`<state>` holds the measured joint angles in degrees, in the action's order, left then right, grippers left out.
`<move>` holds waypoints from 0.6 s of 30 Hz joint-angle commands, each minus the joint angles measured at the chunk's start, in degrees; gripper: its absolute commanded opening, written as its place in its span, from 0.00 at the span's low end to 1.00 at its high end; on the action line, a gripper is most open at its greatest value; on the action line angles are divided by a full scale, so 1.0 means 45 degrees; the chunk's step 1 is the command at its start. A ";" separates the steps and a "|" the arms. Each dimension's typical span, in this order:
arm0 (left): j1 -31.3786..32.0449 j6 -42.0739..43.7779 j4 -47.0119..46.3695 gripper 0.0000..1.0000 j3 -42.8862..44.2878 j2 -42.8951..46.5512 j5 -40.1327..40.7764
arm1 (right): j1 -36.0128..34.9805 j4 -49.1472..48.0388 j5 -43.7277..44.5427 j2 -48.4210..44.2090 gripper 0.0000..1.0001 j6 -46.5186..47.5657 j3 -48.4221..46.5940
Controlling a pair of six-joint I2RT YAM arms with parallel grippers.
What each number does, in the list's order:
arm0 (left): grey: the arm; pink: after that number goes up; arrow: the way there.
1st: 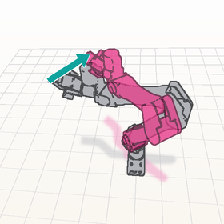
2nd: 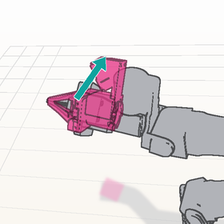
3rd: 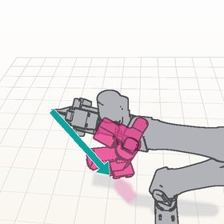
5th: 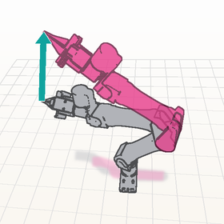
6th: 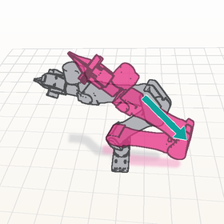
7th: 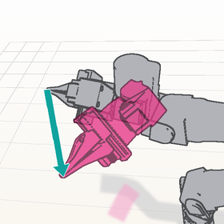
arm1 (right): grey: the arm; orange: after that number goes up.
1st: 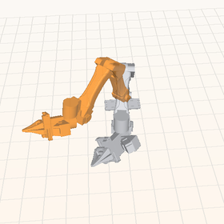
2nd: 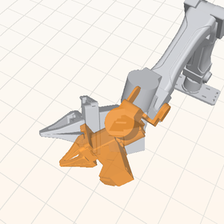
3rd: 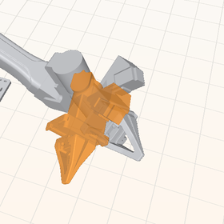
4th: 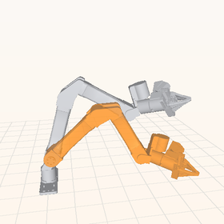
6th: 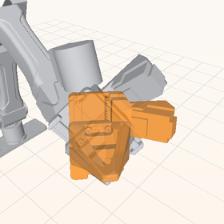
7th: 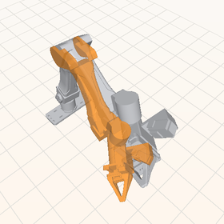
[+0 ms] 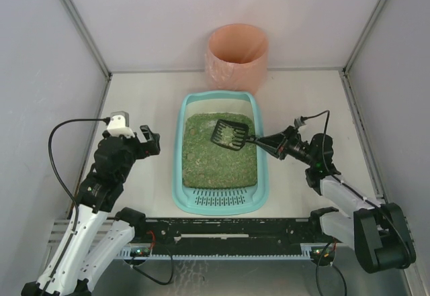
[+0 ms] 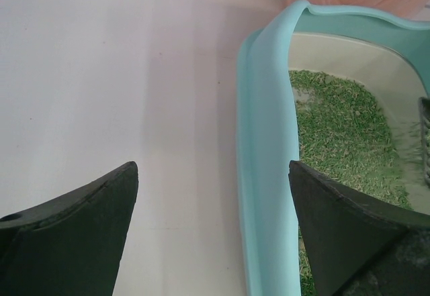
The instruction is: Clean the litter box
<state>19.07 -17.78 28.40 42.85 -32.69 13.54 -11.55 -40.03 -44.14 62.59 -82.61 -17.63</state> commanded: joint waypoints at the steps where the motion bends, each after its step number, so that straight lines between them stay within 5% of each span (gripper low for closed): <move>1: -0.0080 0.0279 -0.0366 0.96 -0.0188 -0.0080 -0.0098 | -0.0576 0.1346 -0.0034 -0.0610 0.00 0.1591 -0.1098; 6: -0.0143 0.0299 -0.0360 0.96 -0.0140 -0.0034 -0.0218 | 0.0645 0.2145 0.0966 -0.1646 0.00 0.1048 -0.0128; 18: -0.0200 0.0177 -0.0294 0.96 -0.0178 -0.0028 -0.0597 | -0.1062 0.2584 -0.0120 -0.0628 0.00 0.3100 -0.1841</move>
<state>18.59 -17.76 28.45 42.85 -32.95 12.21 -12.71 -28.91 -41.69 58.15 -74.89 -20.56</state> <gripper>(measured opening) 0.962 0.148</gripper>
